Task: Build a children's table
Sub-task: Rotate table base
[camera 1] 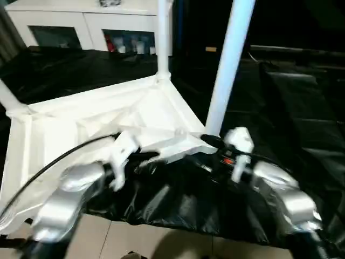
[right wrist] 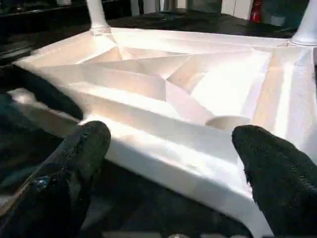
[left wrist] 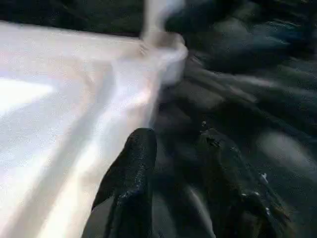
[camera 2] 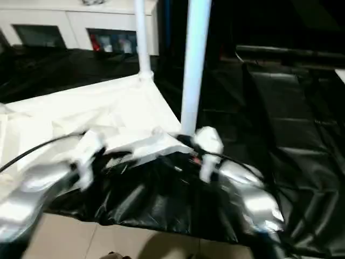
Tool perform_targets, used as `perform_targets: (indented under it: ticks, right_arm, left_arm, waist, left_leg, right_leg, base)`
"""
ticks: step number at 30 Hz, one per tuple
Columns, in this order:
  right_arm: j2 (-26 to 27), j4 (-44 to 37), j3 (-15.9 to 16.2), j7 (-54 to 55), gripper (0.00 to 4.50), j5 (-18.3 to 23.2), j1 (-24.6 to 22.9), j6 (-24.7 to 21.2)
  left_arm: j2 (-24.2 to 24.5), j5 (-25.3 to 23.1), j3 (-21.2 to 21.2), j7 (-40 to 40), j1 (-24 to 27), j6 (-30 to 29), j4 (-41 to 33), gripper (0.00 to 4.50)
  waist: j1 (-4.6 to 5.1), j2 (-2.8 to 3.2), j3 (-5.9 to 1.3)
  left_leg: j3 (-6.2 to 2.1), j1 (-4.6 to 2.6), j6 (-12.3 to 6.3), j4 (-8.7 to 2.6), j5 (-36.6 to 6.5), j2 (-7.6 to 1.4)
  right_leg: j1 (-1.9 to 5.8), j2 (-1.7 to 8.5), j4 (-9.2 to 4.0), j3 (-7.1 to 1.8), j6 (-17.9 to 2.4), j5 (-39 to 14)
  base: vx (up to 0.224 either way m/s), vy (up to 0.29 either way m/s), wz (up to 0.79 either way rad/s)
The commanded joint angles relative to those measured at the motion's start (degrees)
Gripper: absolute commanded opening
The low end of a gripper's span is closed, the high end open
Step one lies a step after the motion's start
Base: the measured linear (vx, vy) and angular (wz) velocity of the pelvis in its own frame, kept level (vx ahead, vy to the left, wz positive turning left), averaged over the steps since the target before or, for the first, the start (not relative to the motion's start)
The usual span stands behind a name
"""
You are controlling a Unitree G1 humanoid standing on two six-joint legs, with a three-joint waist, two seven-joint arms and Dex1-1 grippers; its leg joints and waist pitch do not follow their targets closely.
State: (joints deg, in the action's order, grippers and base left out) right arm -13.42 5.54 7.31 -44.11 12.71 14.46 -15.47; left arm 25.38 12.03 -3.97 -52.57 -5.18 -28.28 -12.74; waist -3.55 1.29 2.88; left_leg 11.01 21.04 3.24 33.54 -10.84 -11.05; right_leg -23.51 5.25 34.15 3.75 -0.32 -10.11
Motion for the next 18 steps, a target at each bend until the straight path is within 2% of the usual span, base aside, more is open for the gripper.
perform_targets:
  ticks: [1, 3, 4, 5, 6, 7, 8, 9, 13, 15, 17, 18]
  right_arm:
    - [1.20, 1.94, 0.38, 1.64, 4.50, -1.01, 1.42, 0.57]
    - [2.97, 3.73, 0.87, 3.18, 4.50, -1.58, 2.93, 0.91]
    - [4.04, 4.70, 1.17, 4.07, 4.50, -1.94, 3.80, 1.33]
    - [6.47, 7.09, 1.47, 6.21, 4.50, -2.59, 5.61, 2.49]
    - [8.33, 8.93, 1.57, 7.93, 4.50, -3.10, 6.92, 3.20]
    - [8.33, 8.93, 1.57, 7.93, 4.50, -3.10, 6.92, 3.20]
    - [11.83, 12.71, 1.81, 11.28, 4.50, -4.05, 9.31, 5.27]
    - [11.83, 12.71, 1.81, 11.28, 4.50, -4.05, 9.31, 5.27]
    - [18.01, 21.88, 0.01, 22.10, 4.50, -5.73, 14.50, 7.56]
    - [19.14, 24.65, -0.65, 25.06, 4.50, -6.43, 15.95, 8.59]
    - [19.14, 24.65, -0.65, 25.06, 4.50, -6.43, 15.95, 8.59]
    - [20.45, 31.08, -2.91, 31.48, 4.50, -7.20, 19.43, 10.76]
  left_arm:
    - [1.21, 1.70, 1.51, -0.69, 1.21, -2.91, -3.58, 1.95]
    - [2.96, 2.53, 2.13, -1.13, 3.09, -4.72, -5.97, 2.18]
    - [3.89, 2.77, 2.33, -1.37, 3.96, -5.67, -7.03, 2.30]
    - [5.40, 2.57, 2.20, -1.84, 5.08, -6.74, -8.06, 2.35]
    - [6.44, 2.28, 1.97, -1.93, 5.75, -7.70, -8.84, 2.36]
    - [6.44, 2.28, 1.97, -1.93, 5.75, -7.70, -8.84, 2.40]
    - [7.69, 1.80, 1.11, -1.62, 6.24, -8.74, -9.34, 2.50]
    - [7.69, 1.80, 1.11, -1.62, 6.24, -8.74, -9.34, 2.63]
    - [9.73, -0.27, -0.97, -0.17, 6.48, -10.19, -9.90, 2.92]
    - [10.01, -0.69, -1.08, 0.56, 6.55, -10.37, -10.06, 3.22]
    - [10.01, -0.69, -1.08, 0.56, 6.55, -10.37, -10.06, 3.24]
    - [10.87, -2.36, -0.81, 2.08, 7.21, -9.74, -9.61, 3.44]
  waist:
    - [-0.02, -0.03, -3.02]
    - [-0.02, 0.15, -2.92]
    - [0.00, 0.04, -2.91]
    - [0.23, 0.75, -2.96]
    - [0.48, 0.40, -2.92]
    - [0.52, 0.47, -2.98]
    - [0.57, 0.57, -2.97]
    - [0.65, 0.56, -3.06]
    - [0.64, 0.68, -3.22]
    - [0.46, 0.58, -3.25]
    - [0.44, 0.65, -3.27]
    - [0.47, 0.84, -3.24]
  left_leg:
    - [-0.82, -0.97, -0.97, -4.54, -14.58, -2.20]
    - [-0.89, -0.92, -0.22, -4.78, -15.81, -2.11]
    - [-0.91, -0.90, 0.19, -4.85, -15.86, -2.10]
    - [-1.06, -0.78, 0.72, -4.89, -16.55, -2.02]
    - [-1.04, -0.70, 1.01, -4.99, -17.06, -1.87]
    - [-1.09, -0.85, 1.29, -4.95, -17.12, -1.90]
    - [-1.04, -1.00, 1.55, -4.95, -17.12, -1.89]
    - [-1.07, -0.96, 1.80, -4.92, -16.92, -1.90]
    - [-0.98, -1.07, 2.24, -4.78, -15.14, -1.77]
    - [-0.88, -1.13, 2.43, -4.74, -14.69, -1.66]
    - [-0.89, -1.13, 2.71, -4.74, -14.97, -1.63]
    - [-0.97, -1.08, 2.90, -4.77, -14.97, -1.62]
  right_leg:
    - [1.87, 2.32, -3.94, -2.50, -10.61, -16.42]
    - [1.98, 2.20, -3.98, -2.51, -10.40, -16.59]
    - [1.97, 2.17, -3.93, -2.56, -10.16, -16.03]
    - [1.88, 2.30, -3.66, -2.56, -10.45, -15.75]
    - [2.11, 2.22, -3.82, -2.51, -9.85, -16.35]
    - [2.02, 2.23, -3.72, -2.55, -9.84, -16.15]
    - [1.90, 2.19, -3.74, -2.63, -10.02, -15.47]
    - [1.94, 2.28, -3.59, -2.66, -10.32, -14.87]
    - [2.08, 2.15, -3.12, -2.71, -11.00, -11.50]
    - [2.17, 1.99, -2.97, -2.66, -11.03, -10.28]
    - [2.22, 2.03, -2.91, -2.68, -10.86, -10.31]
    - [2.19, 2.09, -2.85, -2.71, -10.76, -10.23]
  base:
    - [0.000, 0.000, 0.00]
    - [0.000, 0.000, 0.00]
    - [0.000, 0.000, 0.00]
    - [0.000, 0.000, 0.00]
    - [0.000, 0.000, 0.00]
    - [0.000, 0.000, 0.00]
    - [0.000, 0.000, 0.00]
    - [0.000, 0.000, 0.00]
    - [0.000, 0.000, 0.00]
    - [0.000, 0.000, 0.00]
    - [0.000, 0.000, 0.00]
    - [0.000, 0.000, 0.00]
